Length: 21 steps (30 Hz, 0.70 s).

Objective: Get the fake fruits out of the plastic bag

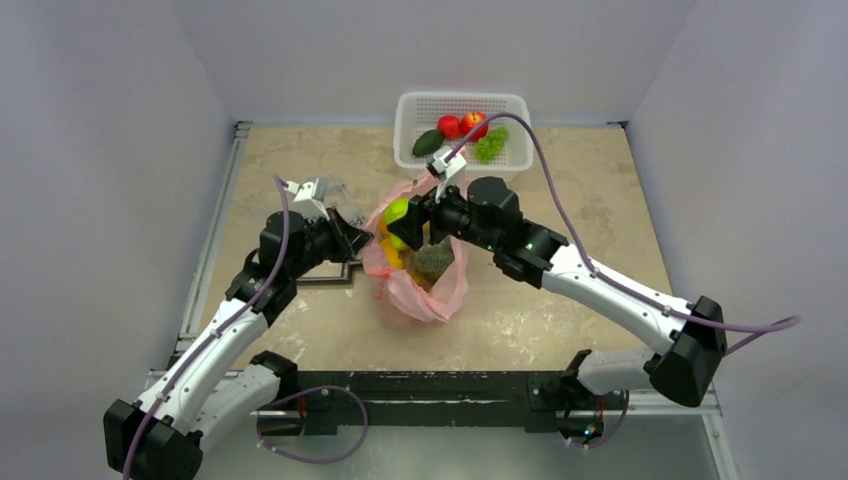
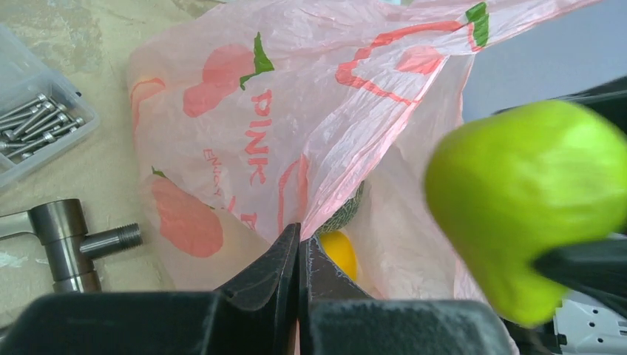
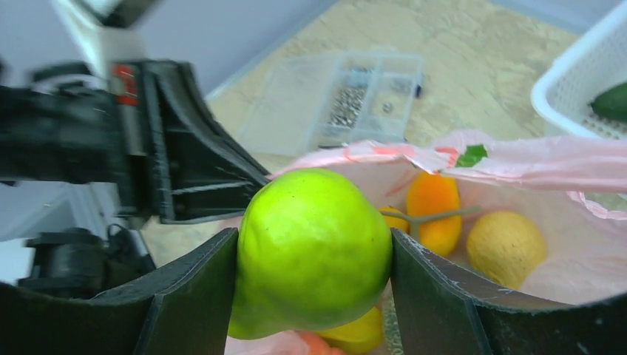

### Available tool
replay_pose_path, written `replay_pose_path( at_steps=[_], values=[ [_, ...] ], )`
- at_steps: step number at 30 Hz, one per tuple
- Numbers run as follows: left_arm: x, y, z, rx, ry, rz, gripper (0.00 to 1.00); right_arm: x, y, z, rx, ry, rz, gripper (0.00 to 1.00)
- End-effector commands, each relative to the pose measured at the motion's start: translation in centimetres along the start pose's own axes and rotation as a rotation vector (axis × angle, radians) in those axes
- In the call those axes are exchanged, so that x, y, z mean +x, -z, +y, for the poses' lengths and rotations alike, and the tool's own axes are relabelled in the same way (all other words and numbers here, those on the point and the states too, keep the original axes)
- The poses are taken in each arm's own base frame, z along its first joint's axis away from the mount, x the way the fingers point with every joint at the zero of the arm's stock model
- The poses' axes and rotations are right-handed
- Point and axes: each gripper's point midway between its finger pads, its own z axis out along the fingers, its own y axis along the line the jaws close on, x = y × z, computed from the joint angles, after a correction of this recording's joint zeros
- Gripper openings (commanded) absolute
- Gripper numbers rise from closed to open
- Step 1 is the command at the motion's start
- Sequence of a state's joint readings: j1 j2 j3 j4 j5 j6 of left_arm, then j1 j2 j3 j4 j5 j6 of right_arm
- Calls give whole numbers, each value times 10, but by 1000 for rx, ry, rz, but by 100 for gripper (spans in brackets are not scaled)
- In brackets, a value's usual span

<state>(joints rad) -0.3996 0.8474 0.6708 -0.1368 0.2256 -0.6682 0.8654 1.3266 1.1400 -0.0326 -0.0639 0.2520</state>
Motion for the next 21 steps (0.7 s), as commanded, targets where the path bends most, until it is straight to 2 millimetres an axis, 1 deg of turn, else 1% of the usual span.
replay_pose_path(
  at_steps=[1, 2, 5, 8, 9, 10, 14, 16, 17, 21],
  values=[
    [-14, -3, -8, 15, -53, -7, 0, -57, 24, 25, -77, -26, -126, 0],
    [-16, -4, -10, 22, -68, 3, 0, -69, 29, 26, -73, -19, -151, 0],
    [-10, -10, -12, 38, -92, 55, 0, -102, 39, 27, -45, 0, -221, 0],
    [-7, -15, -14, 58, -121, 90, 0, -129, 41, 10, 69, -2, -258, 0],
    [-7, -15, -12, 50, -127, 96, 0, -144, 43, 5, 105, 1, -290, 0],
    [-7, -16, -12, 47, -131, 101, 0, -153, 44, -2, 144, 3, -313, 0],
    [-13, -19, -18, 73, -166, 100, 0, -184, 49, -40, 307, -24, -412, 0],
    [-15, -19, -16, 70, -194, 90, 0, -198, 53, -70, 389, -53, -458, 0],
    [-18, -17, -16, 66, -210, 77, 0, -203, 53, -84, 425, -64, -473, 0],
    [-24, -11, -6, 25, -253, 14, 0, -211, 49, -144, 535, -115, -494, 0]
  ],
)
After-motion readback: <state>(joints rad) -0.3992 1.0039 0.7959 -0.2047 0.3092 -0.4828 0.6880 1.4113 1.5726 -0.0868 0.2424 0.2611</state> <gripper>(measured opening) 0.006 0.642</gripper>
